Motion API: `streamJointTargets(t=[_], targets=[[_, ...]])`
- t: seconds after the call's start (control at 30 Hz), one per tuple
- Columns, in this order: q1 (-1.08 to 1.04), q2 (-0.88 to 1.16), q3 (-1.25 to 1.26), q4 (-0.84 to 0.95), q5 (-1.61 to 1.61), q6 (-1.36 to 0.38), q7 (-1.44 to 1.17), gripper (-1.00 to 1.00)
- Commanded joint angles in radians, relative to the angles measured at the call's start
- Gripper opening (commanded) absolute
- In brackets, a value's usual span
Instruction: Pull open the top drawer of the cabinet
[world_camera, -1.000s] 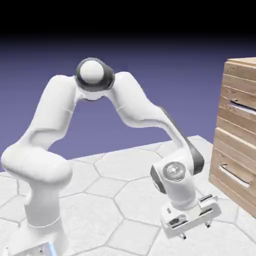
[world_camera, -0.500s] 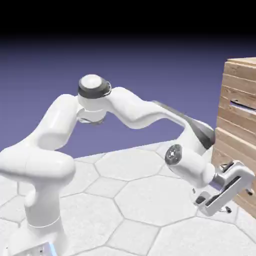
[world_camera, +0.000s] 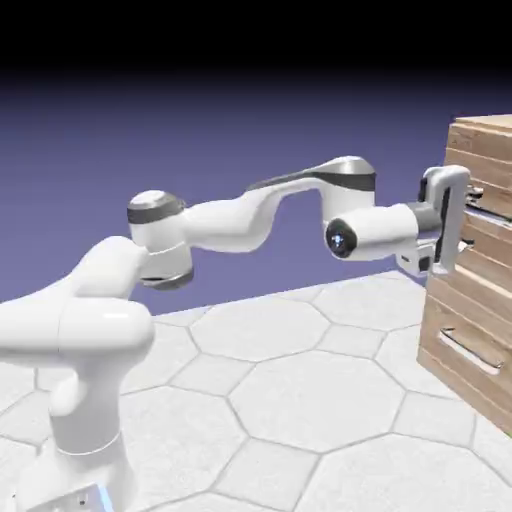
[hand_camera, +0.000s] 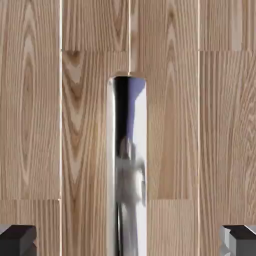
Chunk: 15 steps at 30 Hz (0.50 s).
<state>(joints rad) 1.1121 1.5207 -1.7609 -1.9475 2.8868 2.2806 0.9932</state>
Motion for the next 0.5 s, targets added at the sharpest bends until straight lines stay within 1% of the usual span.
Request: streamJointTargets(t=[0.0,0.1,0.13,0.17,0.37,0.47], targets=[[-0.022,0.000,0.003,0.036,0.002,0.014,0.004,0.00],[-0.081,-0.002,0.012,0.134,0.006,0.054,0.014,0.00],[-0.081,-0.002,0.012,0.135,0.006,0.054,0.014,-1.00],[-0.081,-0.002,0.012,0.135,0.006,0.054,0.014,-1.00],[0.050,0.000,-0.007,-0.083,-0.004,-0.033,-0.010,-1.00],[0.068,0.089,-0.038,-0.145,0.010,-0.075,0.063,-1.00]])
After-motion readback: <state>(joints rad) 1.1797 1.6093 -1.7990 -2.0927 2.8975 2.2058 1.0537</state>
